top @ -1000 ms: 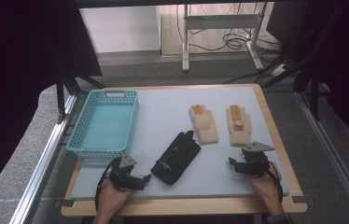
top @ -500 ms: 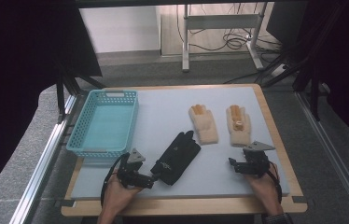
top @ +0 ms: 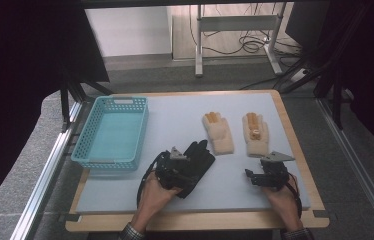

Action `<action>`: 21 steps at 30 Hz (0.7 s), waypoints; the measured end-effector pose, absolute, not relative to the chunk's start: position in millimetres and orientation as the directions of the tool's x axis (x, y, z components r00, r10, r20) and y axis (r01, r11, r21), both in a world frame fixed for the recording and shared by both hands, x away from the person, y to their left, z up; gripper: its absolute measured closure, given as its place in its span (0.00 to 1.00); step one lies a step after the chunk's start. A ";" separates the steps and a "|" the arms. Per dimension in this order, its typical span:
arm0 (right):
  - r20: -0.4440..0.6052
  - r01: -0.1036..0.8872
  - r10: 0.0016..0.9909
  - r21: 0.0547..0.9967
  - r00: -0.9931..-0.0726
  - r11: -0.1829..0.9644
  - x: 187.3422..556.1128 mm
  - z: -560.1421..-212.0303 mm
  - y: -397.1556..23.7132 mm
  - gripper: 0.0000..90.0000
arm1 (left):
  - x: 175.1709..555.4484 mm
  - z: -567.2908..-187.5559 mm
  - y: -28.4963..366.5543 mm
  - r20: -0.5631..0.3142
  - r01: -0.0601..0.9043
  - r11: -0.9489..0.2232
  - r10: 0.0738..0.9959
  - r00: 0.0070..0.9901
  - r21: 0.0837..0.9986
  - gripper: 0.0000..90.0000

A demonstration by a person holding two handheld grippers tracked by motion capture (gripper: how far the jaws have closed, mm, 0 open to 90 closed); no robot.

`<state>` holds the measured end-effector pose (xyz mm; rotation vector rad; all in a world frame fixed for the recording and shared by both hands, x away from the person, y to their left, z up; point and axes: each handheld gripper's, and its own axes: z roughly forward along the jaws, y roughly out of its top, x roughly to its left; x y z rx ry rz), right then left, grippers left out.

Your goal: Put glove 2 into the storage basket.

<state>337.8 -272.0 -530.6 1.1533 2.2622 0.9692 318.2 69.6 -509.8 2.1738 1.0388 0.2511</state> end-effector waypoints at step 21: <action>-0.053 0.529 0.822 0.742 -0.567 0.412 337.7 -530.7 -271.9 0.28 | 342.3 -520.7 60.1 -0.090 0.687 -0.463 0.791 0.606 0.560 0.42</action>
